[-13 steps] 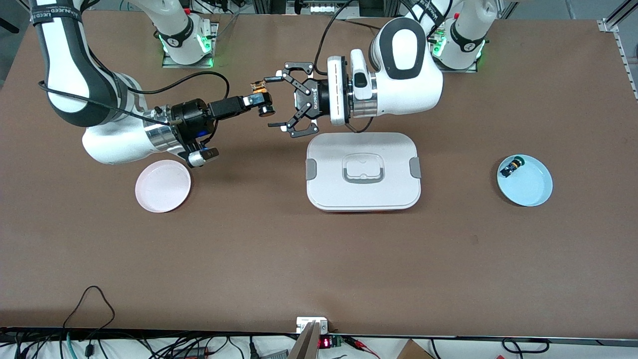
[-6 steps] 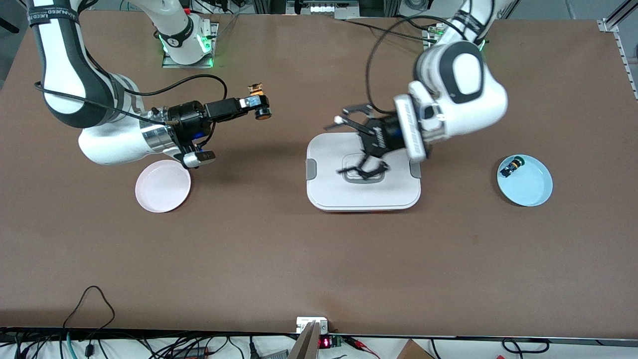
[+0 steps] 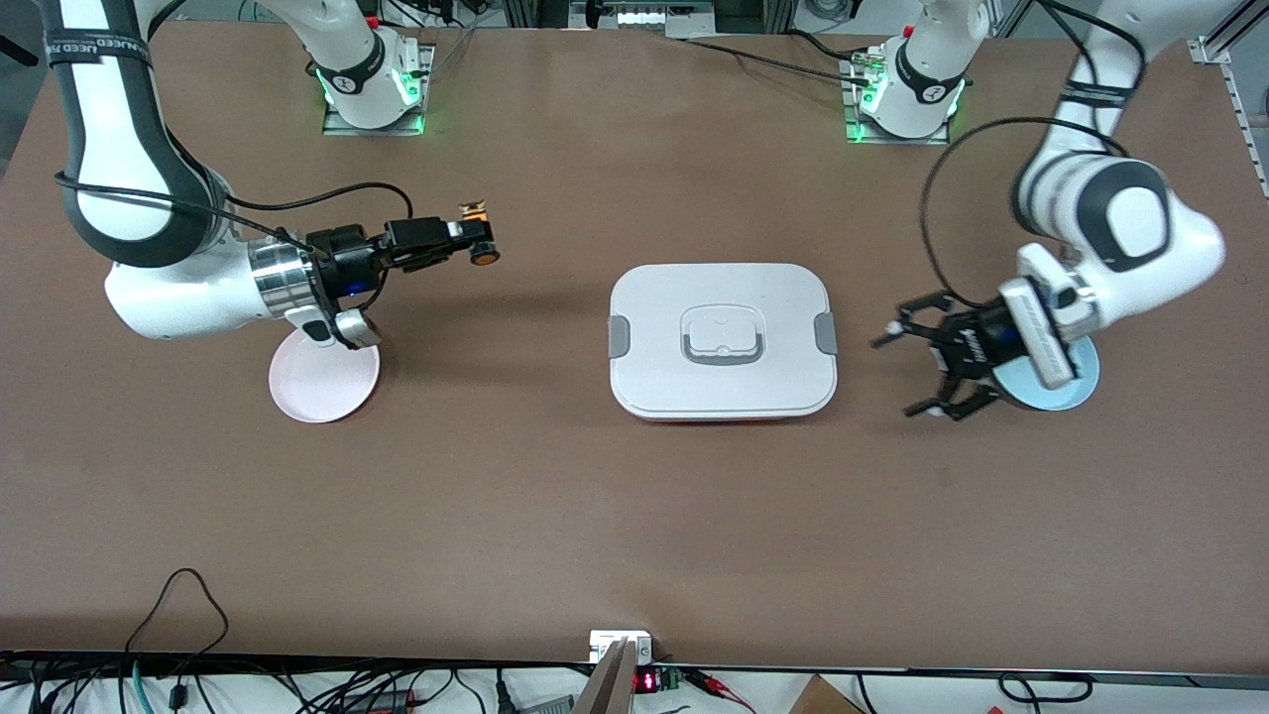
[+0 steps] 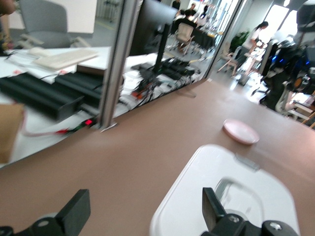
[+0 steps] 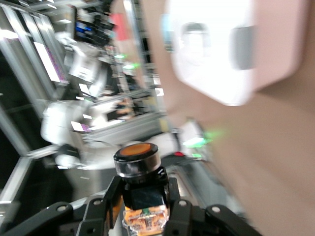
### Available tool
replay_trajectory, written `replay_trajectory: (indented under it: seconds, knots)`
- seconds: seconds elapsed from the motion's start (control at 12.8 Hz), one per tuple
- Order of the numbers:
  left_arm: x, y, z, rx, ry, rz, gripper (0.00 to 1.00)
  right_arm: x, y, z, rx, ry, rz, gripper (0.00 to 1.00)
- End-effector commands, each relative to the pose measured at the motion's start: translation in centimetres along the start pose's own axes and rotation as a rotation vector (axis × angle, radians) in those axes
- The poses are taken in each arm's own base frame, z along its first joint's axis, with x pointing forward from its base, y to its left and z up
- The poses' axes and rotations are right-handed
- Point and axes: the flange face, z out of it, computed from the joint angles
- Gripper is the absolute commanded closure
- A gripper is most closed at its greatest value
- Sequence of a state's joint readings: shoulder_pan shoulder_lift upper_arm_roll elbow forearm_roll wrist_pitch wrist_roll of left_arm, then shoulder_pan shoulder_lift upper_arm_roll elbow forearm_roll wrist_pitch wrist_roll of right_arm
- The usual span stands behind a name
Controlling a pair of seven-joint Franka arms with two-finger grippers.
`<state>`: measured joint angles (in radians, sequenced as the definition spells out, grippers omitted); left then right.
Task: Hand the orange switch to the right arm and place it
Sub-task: 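Open the left gripper and withdraw it while the right gripper holds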
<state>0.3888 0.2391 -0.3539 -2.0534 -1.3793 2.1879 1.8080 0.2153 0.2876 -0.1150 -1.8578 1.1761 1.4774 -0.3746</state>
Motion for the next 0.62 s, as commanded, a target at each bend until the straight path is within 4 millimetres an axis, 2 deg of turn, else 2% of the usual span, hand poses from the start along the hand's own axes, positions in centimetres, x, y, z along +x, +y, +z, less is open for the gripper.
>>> replay_trajectory:
  seconds: [0.0, 0.08, 0.23, 0.39, 0.55]
  knots:
    - [-3.6, -3.3, -3.8, 0.049, -0.081, 0.008, 0.0, -0.8, 2.4, -2.0, -0.177, -0.035, -0.118, 0.8]
    - [-4.8, -5.4, -6.0, 0.1, -0.15, 0.039, 0.0, -1.1, 3.6, -3.0, -0.27, -0.052, -0.157, 0.8]
    - [-6.5, -8.5, -8.5, 0.205, -0.312, 0.22, 0.0, -1.5, 5.9, -4.9, -0.438, -0.106, -0.233, 0.8]
    - [-7.2, -10.0, -10.2, 0.326, -0.374, 0.289, 0.0, -1.4, 7.8, -6.5, -0.597, -0.165, -0.306, 0.8]
    - [-8.2, -11.3, -12.9, 0.396, -0.428, 0.296, 0.0, -1.3, 8.7, -7.9, -0.736, -0.22, -0.375, 0.8]
